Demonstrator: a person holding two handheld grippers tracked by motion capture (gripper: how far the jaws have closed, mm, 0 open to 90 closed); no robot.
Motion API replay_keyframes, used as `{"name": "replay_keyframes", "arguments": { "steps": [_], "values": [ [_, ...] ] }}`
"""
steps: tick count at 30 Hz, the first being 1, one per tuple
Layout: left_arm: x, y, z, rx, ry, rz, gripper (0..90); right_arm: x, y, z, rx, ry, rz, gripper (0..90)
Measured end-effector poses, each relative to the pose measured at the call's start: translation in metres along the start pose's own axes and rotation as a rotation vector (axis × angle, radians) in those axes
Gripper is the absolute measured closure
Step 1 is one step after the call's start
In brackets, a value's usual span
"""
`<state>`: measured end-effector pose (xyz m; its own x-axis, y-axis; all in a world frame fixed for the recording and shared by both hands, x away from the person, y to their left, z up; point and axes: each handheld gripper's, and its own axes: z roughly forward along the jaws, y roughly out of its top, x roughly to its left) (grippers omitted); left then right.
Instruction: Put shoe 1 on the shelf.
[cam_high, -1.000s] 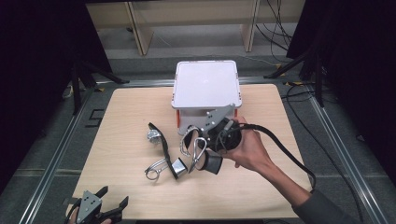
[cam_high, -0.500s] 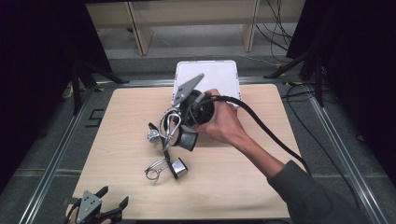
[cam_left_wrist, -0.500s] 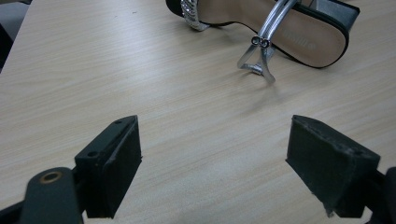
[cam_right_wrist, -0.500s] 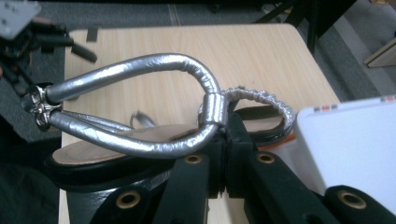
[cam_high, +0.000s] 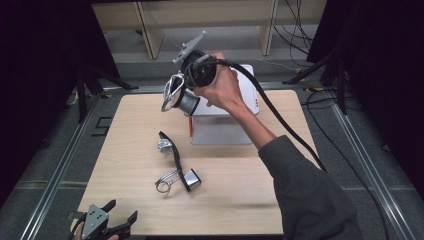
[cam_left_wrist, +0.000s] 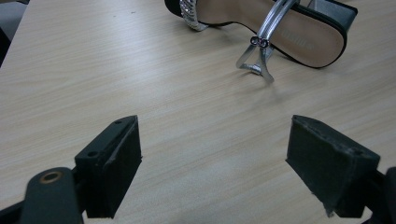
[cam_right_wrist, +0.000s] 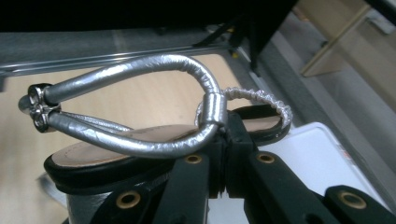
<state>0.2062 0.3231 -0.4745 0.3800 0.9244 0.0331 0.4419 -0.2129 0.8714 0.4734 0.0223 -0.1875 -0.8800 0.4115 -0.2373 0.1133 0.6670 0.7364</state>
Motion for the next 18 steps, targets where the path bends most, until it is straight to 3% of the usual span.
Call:
{"name": "replay_keyframes", "arguments": {
  "steps": [1,5,8,9,10,13,18],
  "values": [
    [-0.002,0.0,0.0,-0.008,-0.003,-0.018,17.2,-0.006,0.001,0.0,0.006,-0.009,0.003,88.8],
    [-0.001,0.0,0.0,-0.002,-0.002,-0.014,17.2,-0.021,0.003,0.002,0.007,-0.053,0.032,88.8],
    [-0.002,0.0,0.0,-0.004,-0.004,-0.01,17.2,-0.042,0.002,0.006,0.005,-0.111,0.065,88.8],
    [-0.002,0.0,0.0,-0.004,-0.004,-0.01,17.2,-0.042,0.002,0.006,0.005,-0.111,0.065,88.8],
    [-0.002,0.0,0.0,-0.017,-0.006,-0.024,17.2,-0.047,0.002,0.007,0.006,-0.121,0.065,88.8],
    [-0.002,0.0,0.0,-0.021,-0.006,-0.019,17.2,-0.062,-0.001,0.017,0.022,-0.178,0.089,88.8],
    [-0.002,0.0,0.0,-0.023,-0.005,-0.021,17.2,-0.081,-0.005,0.029,0.031,-0.217,0.12,88.8]
  ]
}}
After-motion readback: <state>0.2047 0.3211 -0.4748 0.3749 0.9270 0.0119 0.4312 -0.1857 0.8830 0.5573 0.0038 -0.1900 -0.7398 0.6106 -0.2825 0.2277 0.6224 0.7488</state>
